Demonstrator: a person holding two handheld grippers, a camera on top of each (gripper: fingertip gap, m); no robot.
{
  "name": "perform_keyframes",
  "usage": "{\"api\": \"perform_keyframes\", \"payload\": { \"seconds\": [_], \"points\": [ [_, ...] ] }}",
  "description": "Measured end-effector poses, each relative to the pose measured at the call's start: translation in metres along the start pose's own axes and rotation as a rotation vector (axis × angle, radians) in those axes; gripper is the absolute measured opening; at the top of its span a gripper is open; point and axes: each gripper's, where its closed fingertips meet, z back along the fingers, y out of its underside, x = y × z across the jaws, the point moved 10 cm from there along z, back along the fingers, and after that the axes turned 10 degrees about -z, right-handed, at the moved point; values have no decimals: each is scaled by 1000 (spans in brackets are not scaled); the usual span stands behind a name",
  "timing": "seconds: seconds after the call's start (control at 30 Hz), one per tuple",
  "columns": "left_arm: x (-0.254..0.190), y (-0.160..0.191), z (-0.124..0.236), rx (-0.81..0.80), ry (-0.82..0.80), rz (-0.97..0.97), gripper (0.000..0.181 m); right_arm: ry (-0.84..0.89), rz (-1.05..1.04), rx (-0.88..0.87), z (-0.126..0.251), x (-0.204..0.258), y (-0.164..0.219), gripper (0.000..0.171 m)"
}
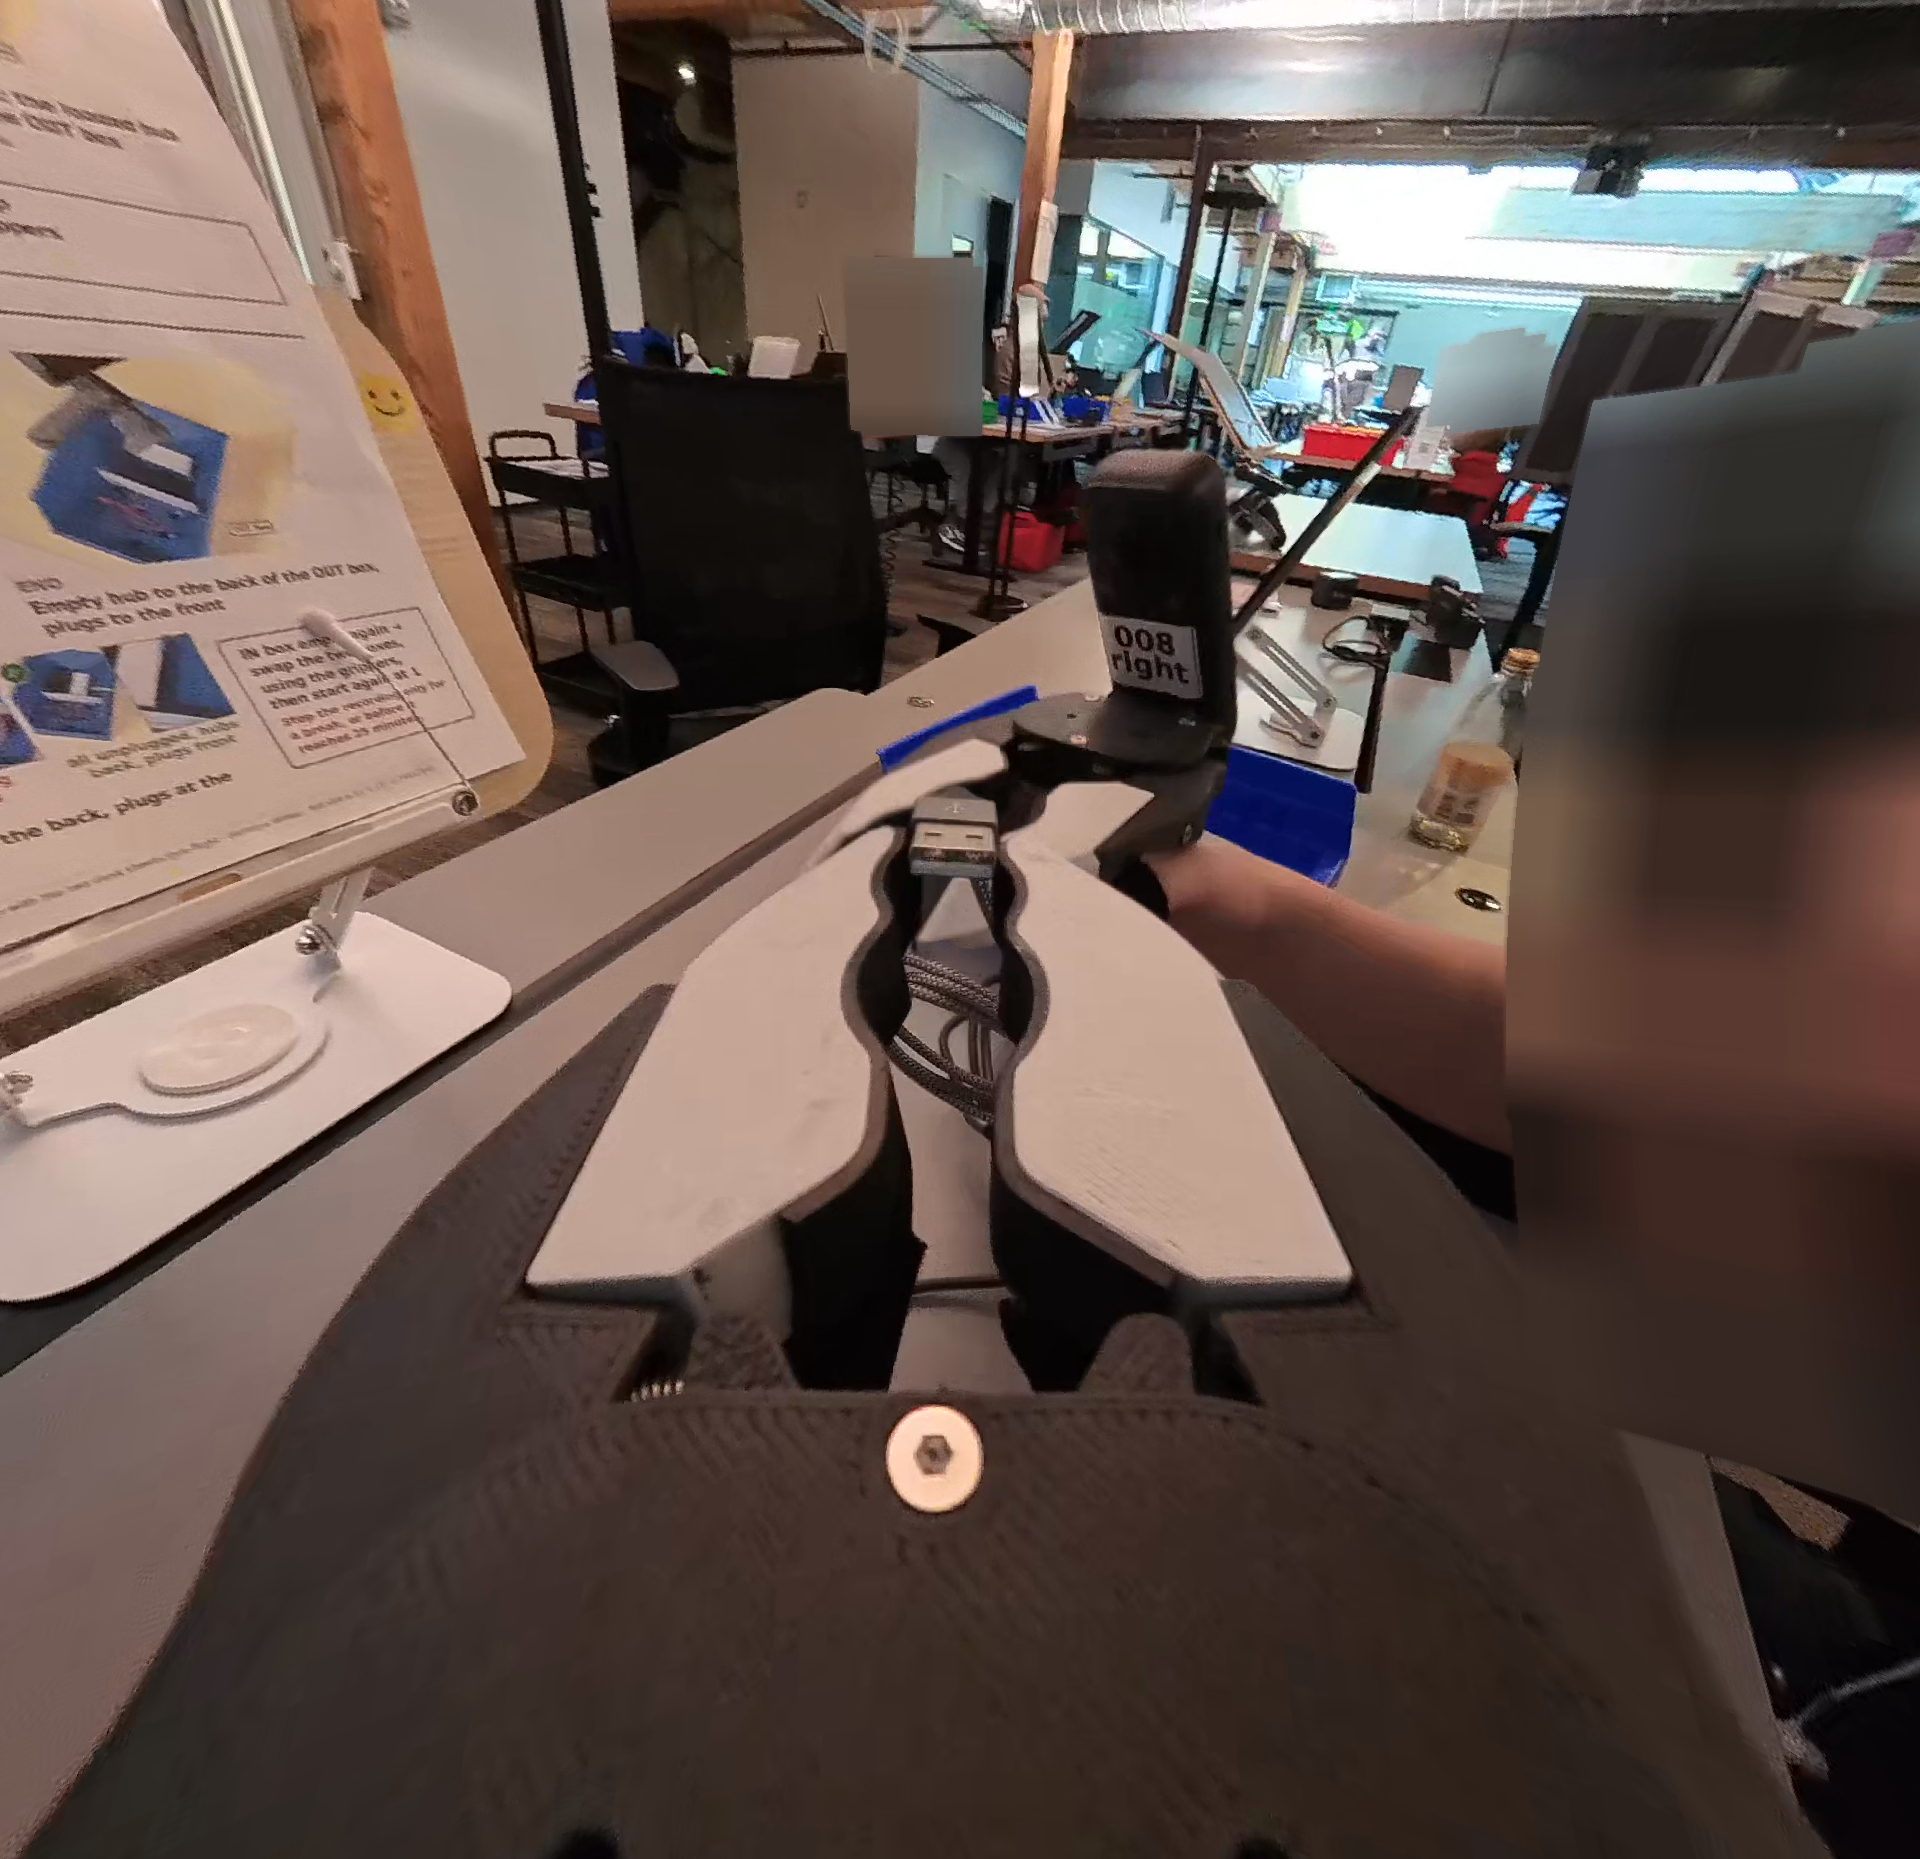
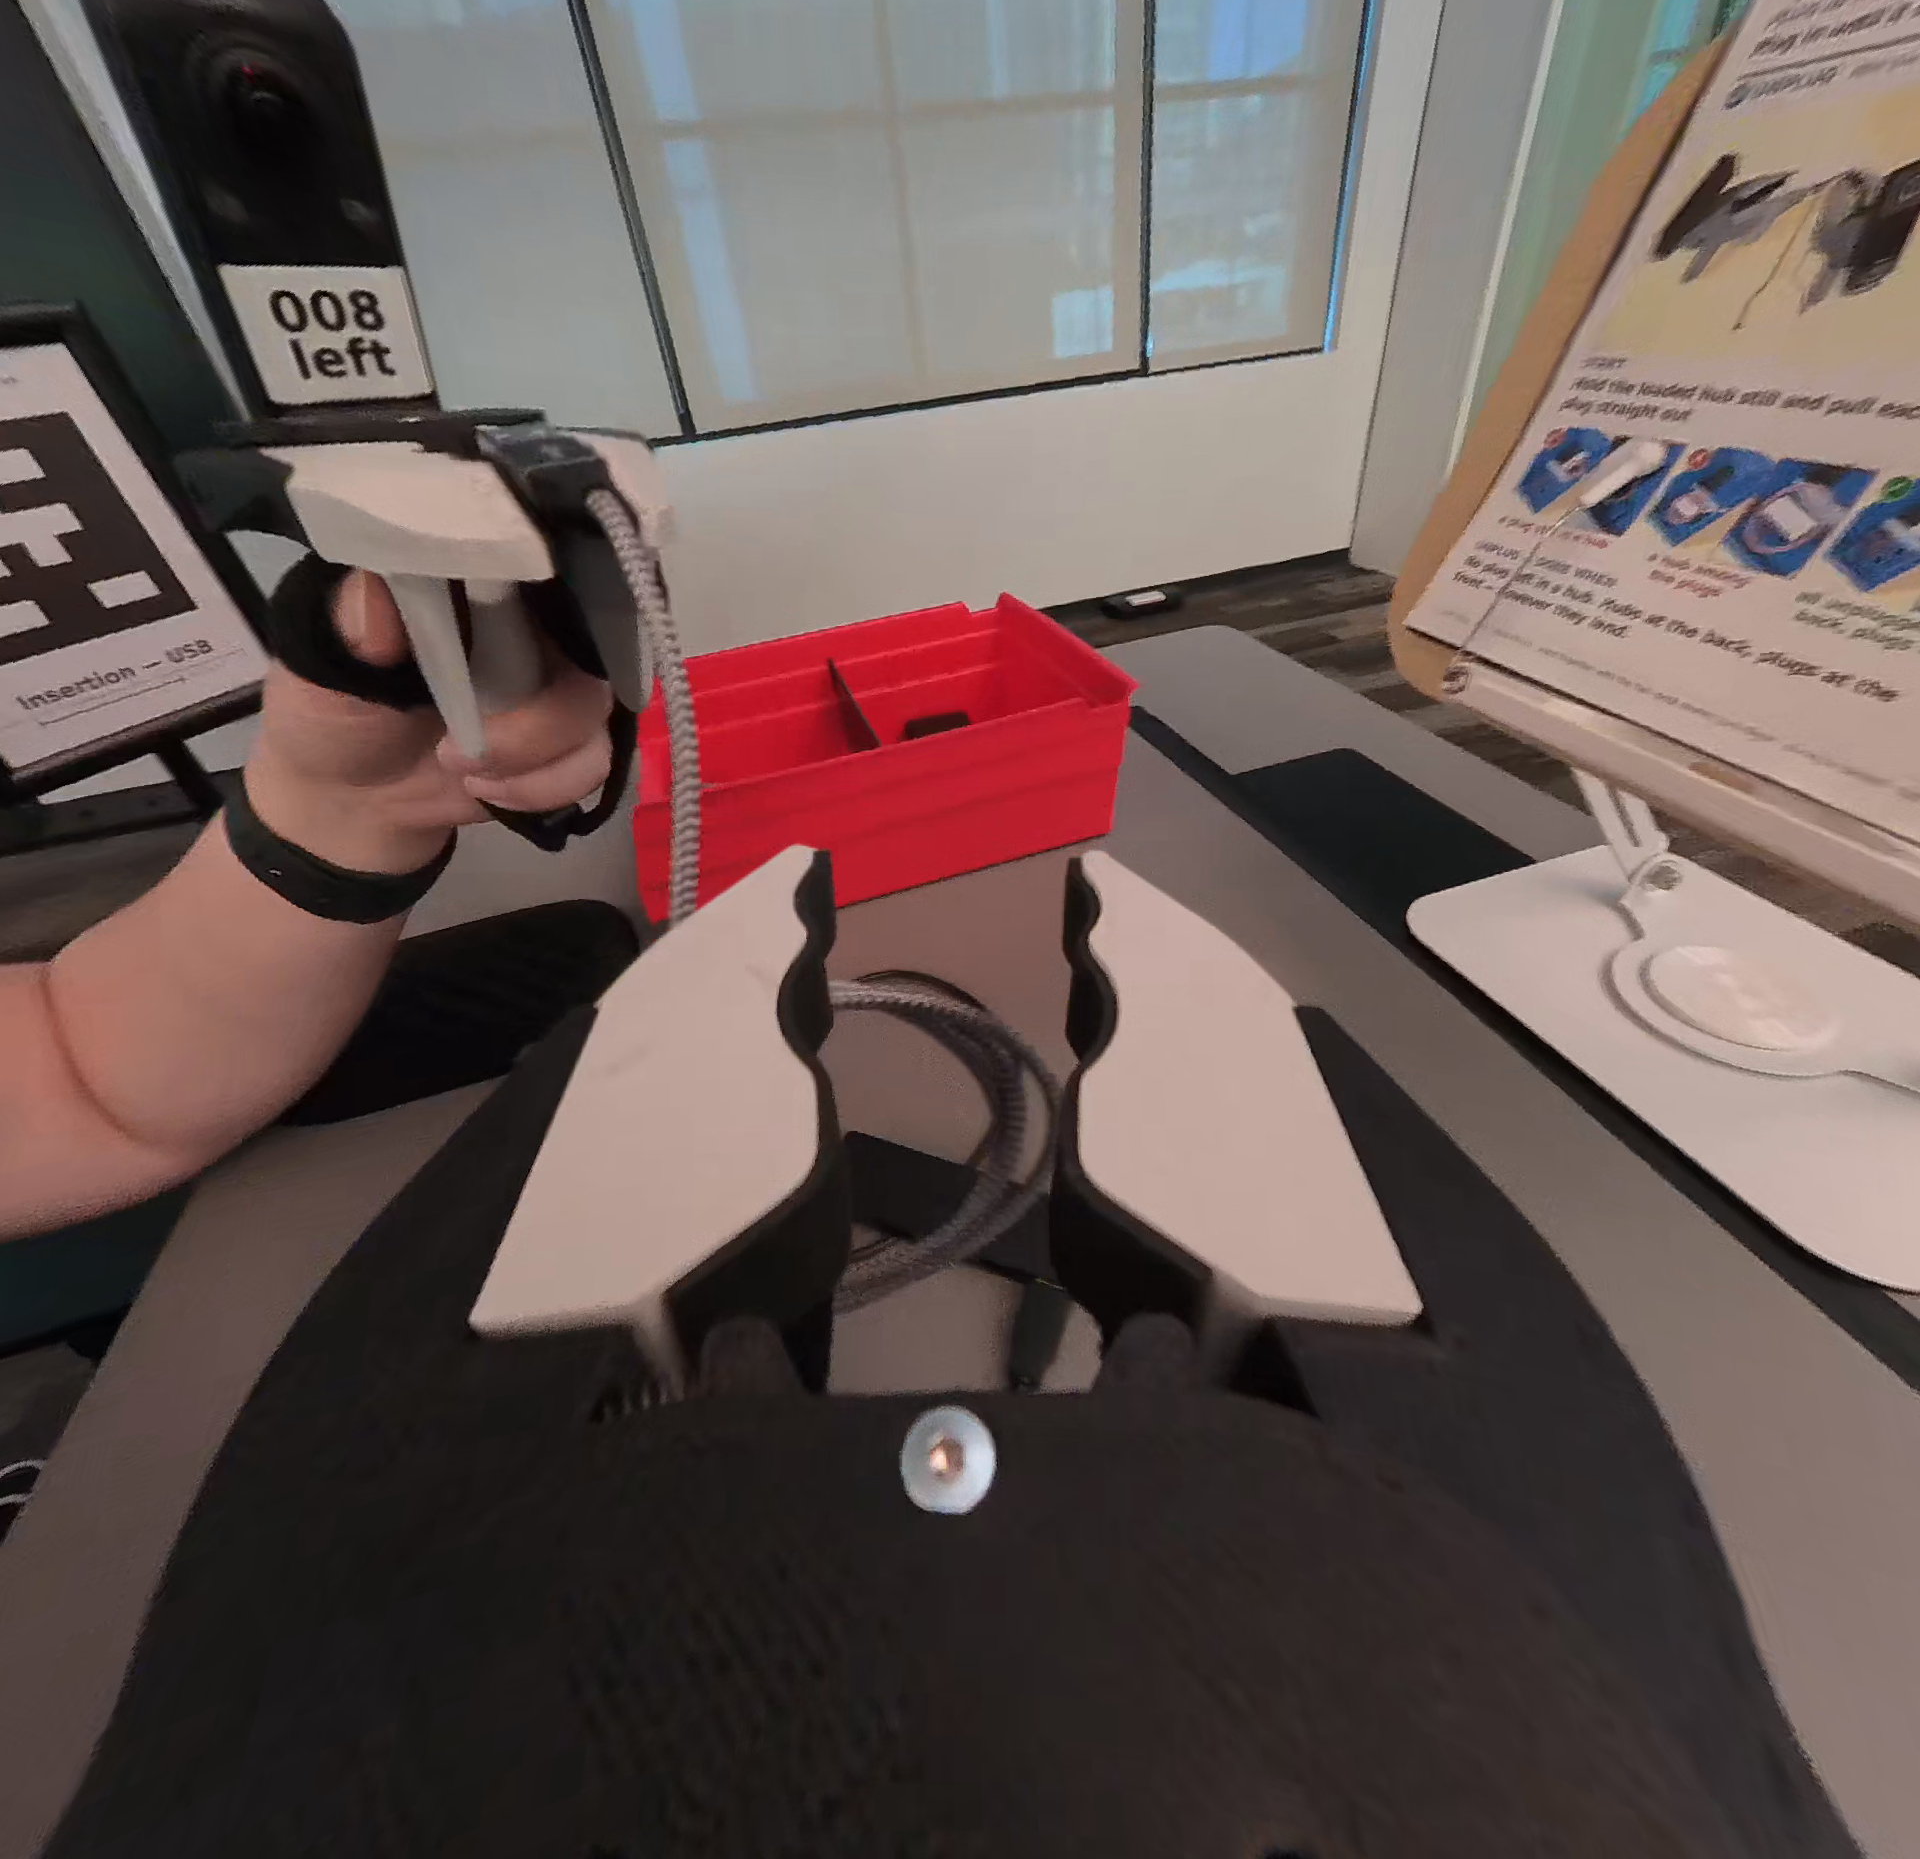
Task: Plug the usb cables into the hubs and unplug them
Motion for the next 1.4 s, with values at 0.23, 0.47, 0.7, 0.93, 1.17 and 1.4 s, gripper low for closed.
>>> {"api": "perform_keyframes", "payload": {
  "seconds": [0.23,0.47,0.7,0.93,1.17,1.4],
  "points": [
    [1,2,-9,-26,3,27,12,3,77,16,-9,11,4,42],
    [14,-4,-8,65,-73,-38,12,32,163,-142,7,7,-4,39],
    [5,2,-13,79,-86,-211,12,-43,312,-300,17,35,-17,39],
    [-13,6,-22,107,-94,-388,12,-169,258,-330,15,45,-19,31],
    [-26,3,-30,199,-203,-494,13,2,680,-178,12,52,-7,36],
    [-31,-5,-25,188,-186,-467,12,99,725,-226,5,57,-1,32]
  ]
}}
